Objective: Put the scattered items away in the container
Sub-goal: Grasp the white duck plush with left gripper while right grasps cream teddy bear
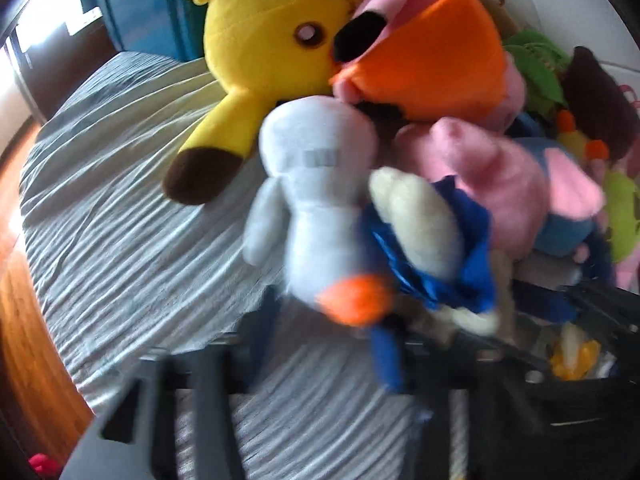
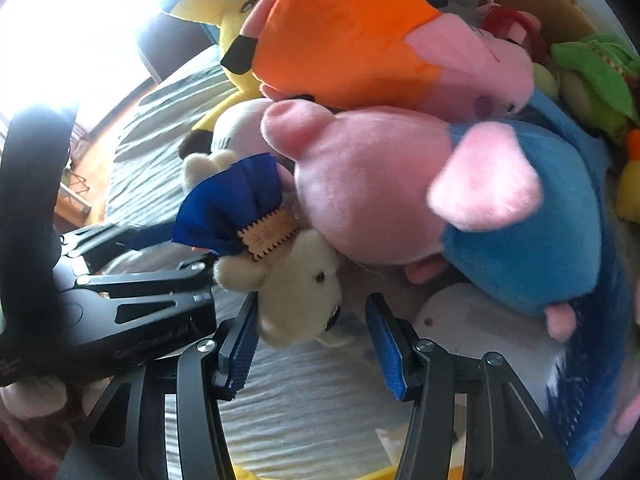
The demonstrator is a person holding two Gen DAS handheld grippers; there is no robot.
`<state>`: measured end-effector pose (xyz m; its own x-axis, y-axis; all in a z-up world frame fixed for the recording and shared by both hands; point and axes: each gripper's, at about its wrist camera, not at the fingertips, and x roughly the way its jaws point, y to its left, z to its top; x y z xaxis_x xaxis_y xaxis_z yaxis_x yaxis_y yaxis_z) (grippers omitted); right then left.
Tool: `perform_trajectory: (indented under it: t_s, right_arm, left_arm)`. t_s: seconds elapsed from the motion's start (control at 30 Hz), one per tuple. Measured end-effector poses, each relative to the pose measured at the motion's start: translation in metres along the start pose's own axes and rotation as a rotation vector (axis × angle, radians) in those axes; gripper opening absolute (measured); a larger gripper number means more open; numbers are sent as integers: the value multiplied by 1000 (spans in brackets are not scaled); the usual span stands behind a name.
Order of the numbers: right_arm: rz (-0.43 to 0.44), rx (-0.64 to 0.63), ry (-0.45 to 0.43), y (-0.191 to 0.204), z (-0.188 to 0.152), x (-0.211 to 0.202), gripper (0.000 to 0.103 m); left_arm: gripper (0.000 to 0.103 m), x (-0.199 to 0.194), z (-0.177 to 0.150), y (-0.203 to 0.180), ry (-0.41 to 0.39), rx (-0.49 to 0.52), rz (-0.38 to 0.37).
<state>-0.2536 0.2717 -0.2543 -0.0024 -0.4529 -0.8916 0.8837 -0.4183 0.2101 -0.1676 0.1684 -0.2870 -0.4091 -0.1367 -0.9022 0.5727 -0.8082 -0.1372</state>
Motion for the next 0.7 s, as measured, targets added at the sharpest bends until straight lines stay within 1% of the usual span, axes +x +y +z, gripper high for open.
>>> perform_trajectory:
  t_s: [0.03,0.1,0.13,0.23,0.3,0.37,0.43,0.53,0.6,0.7]
  right_arm:
    - [6,-1,1,1,2,1,53]
    - [-7,-10,4,7,6,5,53]
    - [-2,-10,8,10,8,8,53]
    - [22,5,4,21,14,17,52]
    - [27,29,11,27,16,26,47]
    - [7,57,10,32,17,30,46]
    - [-3,84,1,33,15,25,45]
    - [-68,123,1,32,3,8,45]
    - [-105,164,7,29,-6,-1,45]
    - [-158,246,6,24,-25,-13,45]
  left_arm:
    - [31,-3,1,2,-1,9,21]
    - [25,-6,3,16,2,8,53]
    - [20,-6,4,24,9,2,65]
    - [20,-6,10,57,19,-17,131]
    - [20,-6,14,75,31,-34,134]
    - [20,-10,18,87,28,-30,119]
    - [20,-18,20,94,29,-12,79]
    - [20,-32,23,87,31,23,-1]
    - [21,-41,23,67,31,73,-38]
    - [30,-43,28,53,39,113,-62]
